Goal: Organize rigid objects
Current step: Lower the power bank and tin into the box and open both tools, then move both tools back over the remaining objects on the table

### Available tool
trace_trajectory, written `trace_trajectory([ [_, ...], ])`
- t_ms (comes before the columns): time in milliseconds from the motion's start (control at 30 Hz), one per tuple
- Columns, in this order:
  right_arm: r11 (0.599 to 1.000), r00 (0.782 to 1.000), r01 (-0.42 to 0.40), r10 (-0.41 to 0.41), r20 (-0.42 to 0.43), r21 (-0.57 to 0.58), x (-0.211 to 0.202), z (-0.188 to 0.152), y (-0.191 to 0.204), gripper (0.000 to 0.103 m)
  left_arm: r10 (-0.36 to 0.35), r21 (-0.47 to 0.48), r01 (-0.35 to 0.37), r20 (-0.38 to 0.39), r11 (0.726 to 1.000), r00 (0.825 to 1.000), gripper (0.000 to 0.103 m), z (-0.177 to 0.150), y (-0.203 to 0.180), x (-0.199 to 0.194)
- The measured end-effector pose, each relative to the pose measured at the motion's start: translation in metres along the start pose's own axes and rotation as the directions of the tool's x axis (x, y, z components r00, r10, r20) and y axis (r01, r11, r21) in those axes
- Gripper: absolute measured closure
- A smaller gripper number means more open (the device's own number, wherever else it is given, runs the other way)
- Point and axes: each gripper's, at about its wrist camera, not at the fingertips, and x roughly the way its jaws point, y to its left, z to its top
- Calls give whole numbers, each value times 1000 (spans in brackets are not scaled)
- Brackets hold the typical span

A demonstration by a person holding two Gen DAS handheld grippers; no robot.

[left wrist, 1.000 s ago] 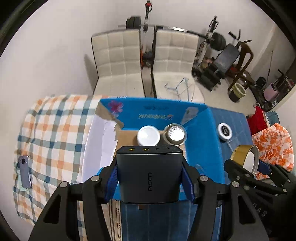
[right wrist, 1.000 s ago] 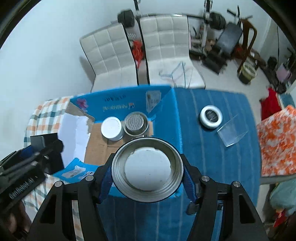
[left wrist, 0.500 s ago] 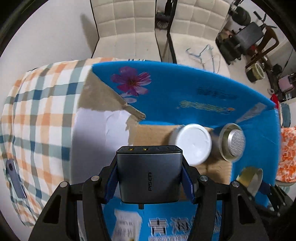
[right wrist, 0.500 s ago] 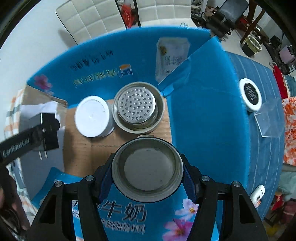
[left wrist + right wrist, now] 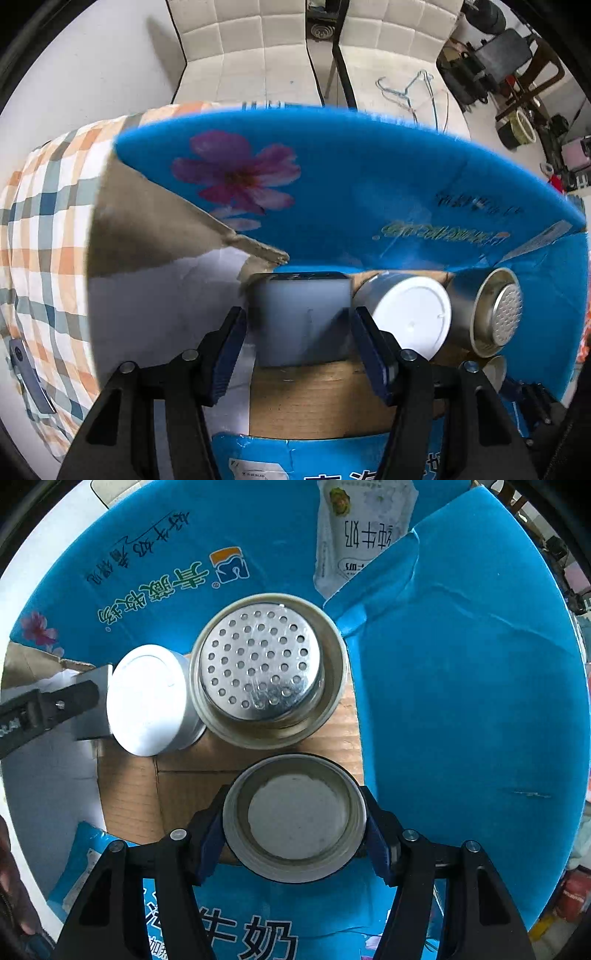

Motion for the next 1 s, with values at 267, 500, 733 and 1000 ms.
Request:
trace_trajectory([
  [267, 999, 1000, -5, 5, -7, -36, -7, -10, -5, 16, -6, -8, 7, 20, 1000, 1000, 21, -6, 4, -24],
  [500, 998, 999, 17, -14, 53, -52, -32, -34, -11, 10, 35, -1, -35, 79, 999, 996, 2, -30, 0, -50],
  [733, 994, 989, 37, -23, 146, -98, -78, -61, -11, 10, 29, -2, -29, 150, 1000, 988, 0, -66, -3, -80],
  [1000, 991, 974, -3, 33, 225, -132, -141, -102, 2, 10, 37, -2, -38, 232, 999, 972, 0, -101, -10, -126],
])
